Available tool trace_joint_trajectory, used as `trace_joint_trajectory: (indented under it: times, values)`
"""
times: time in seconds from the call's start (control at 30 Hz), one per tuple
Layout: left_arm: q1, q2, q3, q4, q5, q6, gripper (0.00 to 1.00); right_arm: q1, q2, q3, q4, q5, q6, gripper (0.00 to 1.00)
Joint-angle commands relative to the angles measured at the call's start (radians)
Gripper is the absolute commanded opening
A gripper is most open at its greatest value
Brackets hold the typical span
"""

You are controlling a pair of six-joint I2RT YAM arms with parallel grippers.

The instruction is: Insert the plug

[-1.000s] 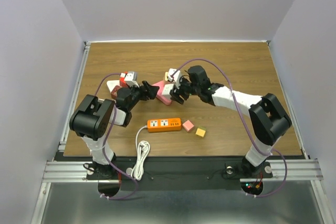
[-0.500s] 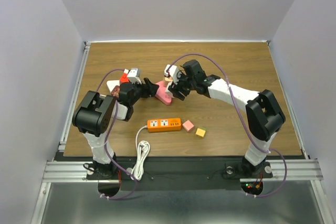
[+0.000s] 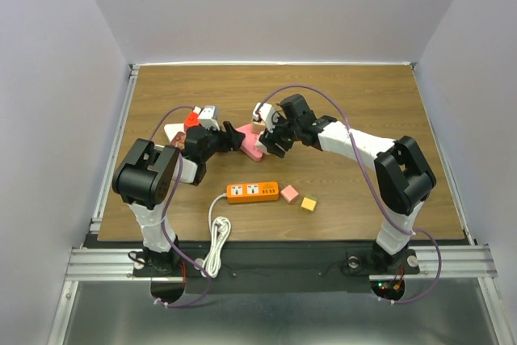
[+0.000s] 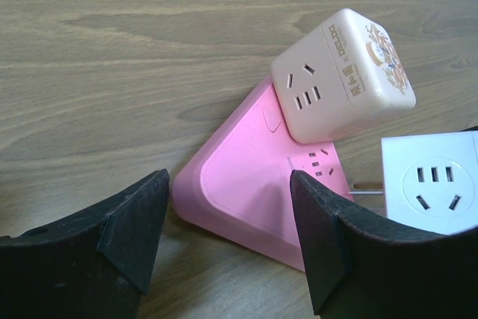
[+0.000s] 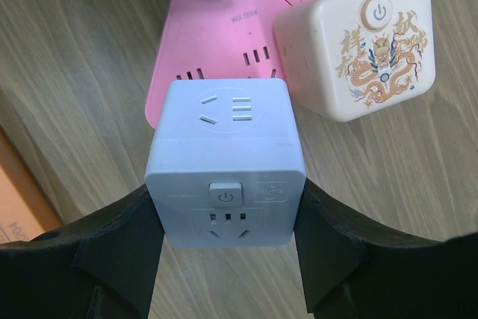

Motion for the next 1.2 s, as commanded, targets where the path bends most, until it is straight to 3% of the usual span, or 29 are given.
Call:
trace_joint_trajectory:
  times: [0.0,0.43,0.6,0.73,1.17]
  values:
    - [-0.014,-0.019,0.026,0.001,0.001,0.037,0.77,0.006,0.018,0.025,-0.008,0.001,-0.014,0.03]
    - [-0.031,-0.039,0.015,-0.031,-0.025,0.041,0.79,0.037,-0.056,-0.018,0.005,0.007,-0.006,0.03]
    - [-0.031,0.001,0.058,-0.056,-0.022,0.058,0.61,0.055,-0.059,-0.023,0.003,0.017,-0.02,0.03]
    - [-0.031,0.019,0.093,-0.08,-0.005,0.075,0.54,0.068,-0.078,-0.029,0.006,0.032,-0.029,0.03]
    - [-0.033,0.065,0.149,-0.133,0.018,0.101,0.51,0.089,-0.085,-0.029,0.02,0.101,-0.022,0.03]
